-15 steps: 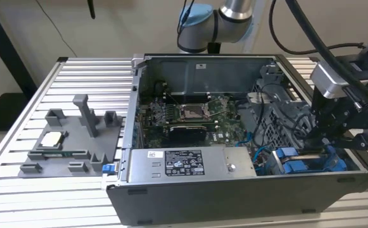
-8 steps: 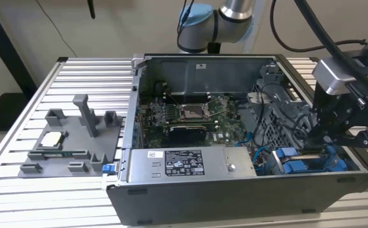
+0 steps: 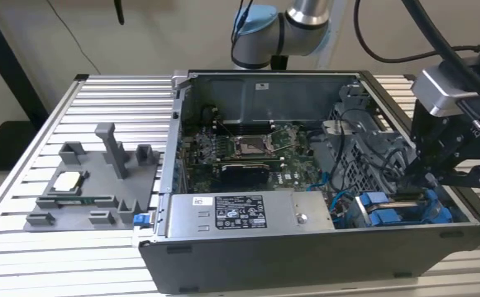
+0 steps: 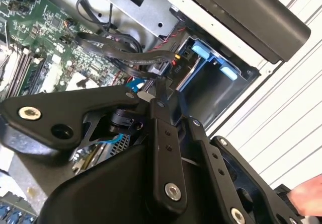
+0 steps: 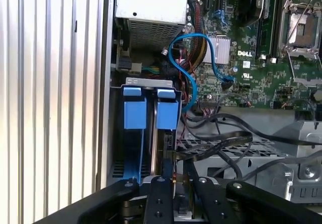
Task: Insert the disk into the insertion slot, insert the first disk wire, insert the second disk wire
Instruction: 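Insert the second disk wire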
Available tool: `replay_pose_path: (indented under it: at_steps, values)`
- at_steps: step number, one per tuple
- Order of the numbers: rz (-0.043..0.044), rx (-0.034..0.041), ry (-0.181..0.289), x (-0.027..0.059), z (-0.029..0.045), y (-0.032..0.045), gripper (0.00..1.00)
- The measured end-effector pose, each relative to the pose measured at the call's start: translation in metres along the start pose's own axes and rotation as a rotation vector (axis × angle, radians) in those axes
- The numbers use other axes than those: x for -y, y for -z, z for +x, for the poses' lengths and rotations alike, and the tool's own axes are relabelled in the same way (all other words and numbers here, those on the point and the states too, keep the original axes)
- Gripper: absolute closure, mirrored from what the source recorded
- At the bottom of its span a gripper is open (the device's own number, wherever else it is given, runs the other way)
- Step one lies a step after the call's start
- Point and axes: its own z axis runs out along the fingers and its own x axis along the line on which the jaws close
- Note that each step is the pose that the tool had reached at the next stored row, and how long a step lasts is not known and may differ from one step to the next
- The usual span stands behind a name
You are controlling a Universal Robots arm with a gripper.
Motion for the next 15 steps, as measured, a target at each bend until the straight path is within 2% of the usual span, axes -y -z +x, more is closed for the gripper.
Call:
replay_pose_path:
  at_steps: [6,11,12,13,15]
  values:
    - [-0.0002,-0.0007,0.000,0.0002,-0.0008,0.0058,0.76]
    - [-0.0003,-0.0026,0.000,0.0002,-0.0010,0.0063,0.76]
    - [-0.0006,-0.0086,0.000,0.0002,-0.0010,0.0065,0.76]
    - [-0.0010,-0.0182,0.000,0.0002,-0.0010,0.0064,0.76]
    - [-0.0022,-0.0435,0.001,0.0002,-0.0009,0.0063,0.76]
